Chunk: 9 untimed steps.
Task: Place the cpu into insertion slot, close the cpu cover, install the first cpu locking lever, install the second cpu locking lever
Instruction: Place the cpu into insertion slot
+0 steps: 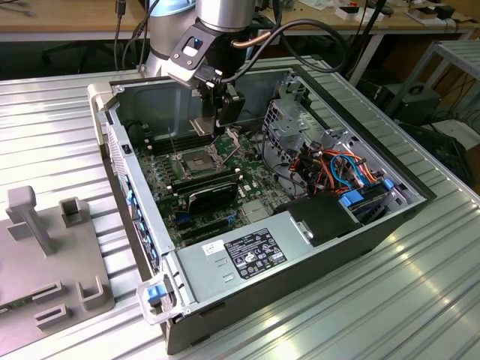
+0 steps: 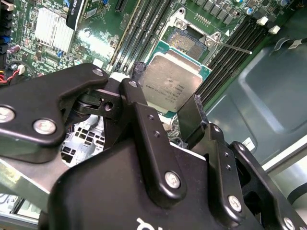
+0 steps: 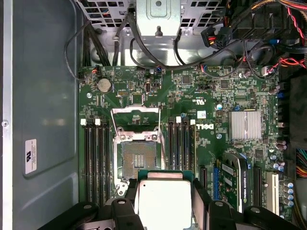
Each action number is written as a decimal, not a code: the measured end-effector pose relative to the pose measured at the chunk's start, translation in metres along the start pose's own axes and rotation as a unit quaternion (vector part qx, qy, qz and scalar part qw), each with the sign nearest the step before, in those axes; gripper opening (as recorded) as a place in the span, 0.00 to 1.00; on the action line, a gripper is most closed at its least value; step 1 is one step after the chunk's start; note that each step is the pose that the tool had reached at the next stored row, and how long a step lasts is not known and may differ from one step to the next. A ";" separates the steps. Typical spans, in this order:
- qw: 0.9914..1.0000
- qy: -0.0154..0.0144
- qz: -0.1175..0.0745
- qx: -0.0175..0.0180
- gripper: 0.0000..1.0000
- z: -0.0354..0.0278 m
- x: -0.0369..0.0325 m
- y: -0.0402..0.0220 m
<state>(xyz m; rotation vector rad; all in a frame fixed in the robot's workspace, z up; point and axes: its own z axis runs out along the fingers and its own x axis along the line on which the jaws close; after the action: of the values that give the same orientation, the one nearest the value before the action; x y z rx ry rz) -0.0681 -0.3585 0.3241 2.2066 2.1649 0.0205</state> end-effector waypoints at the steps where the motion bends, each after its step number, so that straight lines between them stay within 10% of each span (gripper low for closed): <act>1: 1.000 0.000 0.000 0.000 0.53 0.0000 0.0000 0.0000; 9: 1.000 0.000 0.000 0.000 0.53 0.0000 0.0000 0.0000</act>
<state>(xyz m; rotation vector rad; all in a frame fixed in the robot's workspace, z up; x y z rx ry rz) -0.0681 -0.3585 0.3241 2.2057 2.1658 0.0206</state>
